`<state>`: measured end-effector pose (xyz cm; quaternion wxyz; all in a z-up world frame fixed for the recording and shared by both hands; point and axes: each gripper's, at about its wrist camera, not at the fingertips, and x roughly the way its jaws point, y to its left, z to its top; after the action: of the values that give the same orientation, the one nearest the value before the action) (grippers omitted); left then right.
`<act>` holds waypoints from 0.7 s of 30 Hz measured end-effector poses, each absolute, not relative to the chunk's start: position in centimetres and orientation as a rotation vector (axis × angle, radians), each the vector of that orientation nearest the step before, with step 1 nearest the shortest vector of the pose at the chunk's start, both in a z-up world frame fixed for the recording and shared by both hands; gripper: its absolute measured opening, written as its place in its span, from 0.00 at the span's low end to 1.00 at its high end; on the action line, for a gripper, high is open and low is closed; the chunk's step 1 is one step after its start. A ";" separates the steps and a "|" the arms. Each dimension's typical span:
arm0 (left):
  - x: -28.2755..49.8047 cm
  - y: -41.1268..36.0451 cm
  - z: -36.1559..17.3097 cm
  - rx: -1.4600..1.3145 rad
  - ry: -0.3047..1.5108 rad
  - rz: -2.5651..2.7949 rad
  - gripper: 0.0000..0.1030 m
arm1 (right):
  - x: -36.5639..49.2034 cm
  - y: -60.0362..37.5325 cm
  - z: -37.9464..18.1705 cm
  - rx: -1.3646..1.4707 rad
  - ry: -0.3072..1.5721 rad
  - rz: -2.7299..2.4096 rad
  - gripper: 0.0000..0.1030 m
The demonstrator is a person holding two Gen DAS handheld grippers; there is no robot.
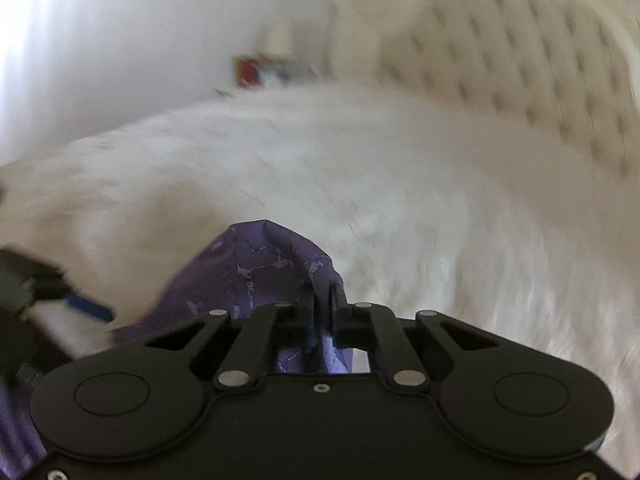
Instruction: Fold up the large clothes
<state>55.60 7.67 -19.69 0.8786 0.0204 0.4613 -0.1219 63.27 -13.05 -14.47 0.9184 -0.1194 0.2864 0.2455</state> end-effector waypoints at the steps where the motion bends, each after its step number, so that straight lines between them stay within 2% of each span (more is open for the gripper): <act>1: 54.8 8.2 -19.0 0.027 0.959 -0.257 0.73 | 61.5 -12.8 -13.5 -0.283 0.551 0.528 0.13; 4: 51.8 10.0 -17.1 -0.019 0.956 -0.278 0.73 | 55.2 -11.8 -11.1 -0.403 0.463 0.602 0.12; 8: 47.1 12.5 -15.6 -0.078 1.003 -0.309 0.73 | 46.5 -10.5 -10.5 -0.560 0.432 0.693 0.12; 16: 39.2 15.7 -16.0 -0.174 1.165 -0.369 0.73 | 32.4 -9.0 -16.5 -0.843 0.630 0.921 0.14; 19: 38.8 16.5 -16.8 -0.208 1.201 -0.372 0.73 | 30.7 -9.0 -18.3 -0.870 0.712 0.897 0.25; 21: 38.3 16.4 -16.8 -0.230 1.207 -0.380 0.73 | 31.4 -9.4 -17.6 -0.765 0.776 0.819 0.34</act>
<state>38.25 16.37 -16.81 0.8002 -0.1071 0.5629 -0.1772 31.42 -9.43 -17.57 0.7767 -0.3535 0.3586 0.3783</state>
